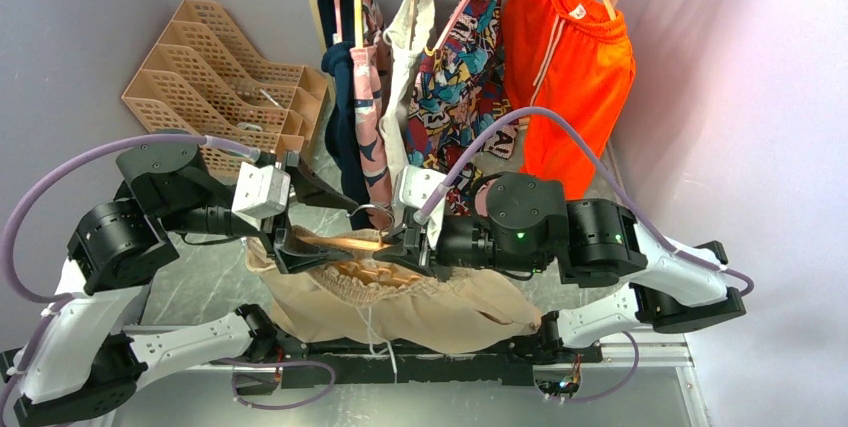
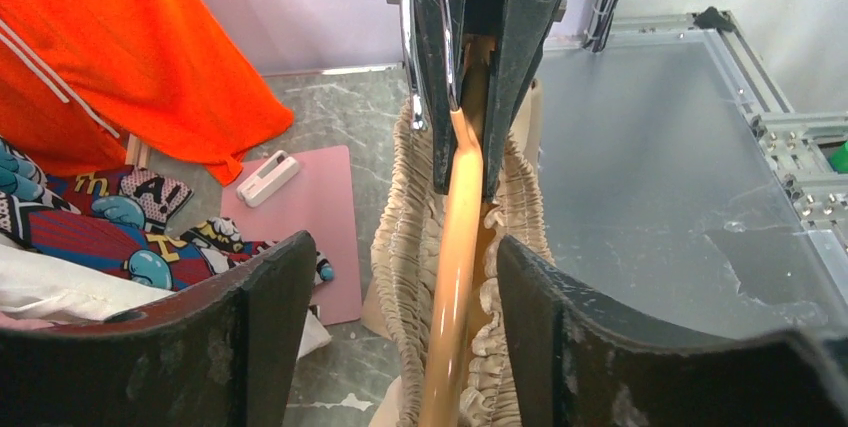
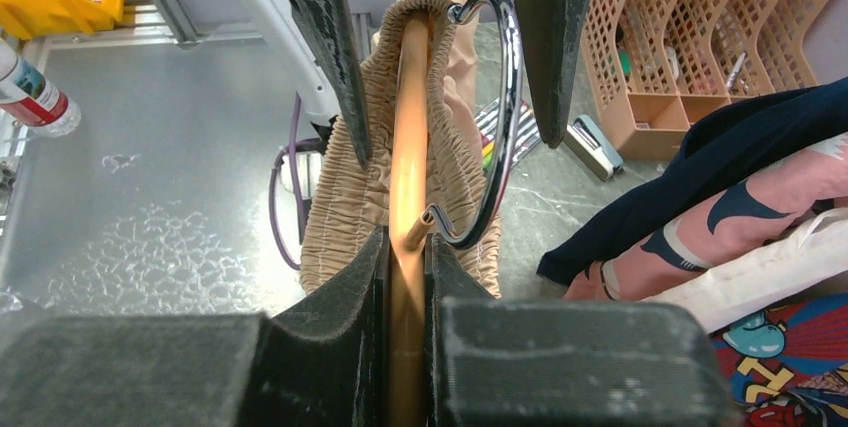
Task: Place the shorts on the hanger
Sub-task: Adjust the shorts on the hanger.
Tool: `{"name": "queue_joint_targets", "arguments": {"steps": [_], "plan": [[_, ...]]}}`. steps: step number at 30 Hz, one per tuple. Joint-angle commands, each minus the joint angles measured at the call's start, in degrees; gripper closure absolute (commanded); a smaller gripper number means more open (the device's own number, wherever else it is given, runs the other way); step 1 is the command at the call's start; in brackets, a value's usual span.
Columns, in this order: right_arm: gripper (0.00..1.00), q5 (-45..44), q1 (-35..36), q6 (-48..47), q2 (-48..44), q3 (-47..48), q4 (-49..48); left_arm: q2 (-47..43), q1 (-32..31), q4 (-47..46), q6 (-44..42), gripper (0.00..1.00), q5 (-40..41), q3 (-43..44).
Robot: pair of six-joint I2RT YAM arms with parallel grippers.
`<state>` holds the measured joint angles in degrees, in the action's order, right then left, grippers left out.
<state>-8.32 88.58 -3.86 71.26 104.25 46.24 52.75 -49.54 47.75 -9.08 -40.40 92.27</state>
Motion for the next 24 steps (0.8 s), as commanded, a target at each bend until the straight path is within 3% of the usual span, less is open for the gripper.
{"name": "queue_joint_targets", "arguments": {"steps": [1, 10, 13, 15, 17, 19, 20, 23, 24], "plan": [[1.0, 0.3, -0.1, -1.4, 0.5, 2.3, -2.5, 0.5, 0.1, 1.7, -1.7, 0.33, -1.2, -1.5], [1.0, 0.4, -0.1, -2.0, 1.6, 3.2, -2.7, 1.1, 0.0, 1.6, -2.6, 0.42, -1.2, -3.3], [1.0, 0.1, 0.0, -2.1, 1.6, 3.2, -2.9, 1.1, 0.0, 1.4, -2.7, 0.51, -1.4, -4.2], [1.0, -0.2, 0.0, -2.1, 1.5, 3.0, -3.1, 0.9, -0.1, 0.9, -2.6, 0.65, -0.7, -4.9], [1.0, -0.5, -0.1, -2.0, 1.5, 3.0, -3.1, 0.3, 0.0, -0.3, -2.2, 0.87, 0.5, -5.4], [1.0, -0.6, 0.0, -1.9, 1.5, 3.1, -3.0, -0.7, -0.1, -2.2, -1.7, 0.93, 2.5, -6.2], [0.96, -0.5, -0.1, -1.7, 1.6, 3.3, -2.8, -1.4, 0.0, -3.3, -1.6, 0.93, 3.7, -6.7], [0.63, -0.9, 0.0, -1.3, 1.3, 3.8, -2.8, -3.9, -0.1, -7.0, -1.2, 0.93, 8.2, -8.1], [0.57, -1.7, 0.0, -1.1, 1.0, 3.9, -2.9, -4.8, 0.0, -8.0, -1.2, 0.93, 9.5, -8.5]]}}
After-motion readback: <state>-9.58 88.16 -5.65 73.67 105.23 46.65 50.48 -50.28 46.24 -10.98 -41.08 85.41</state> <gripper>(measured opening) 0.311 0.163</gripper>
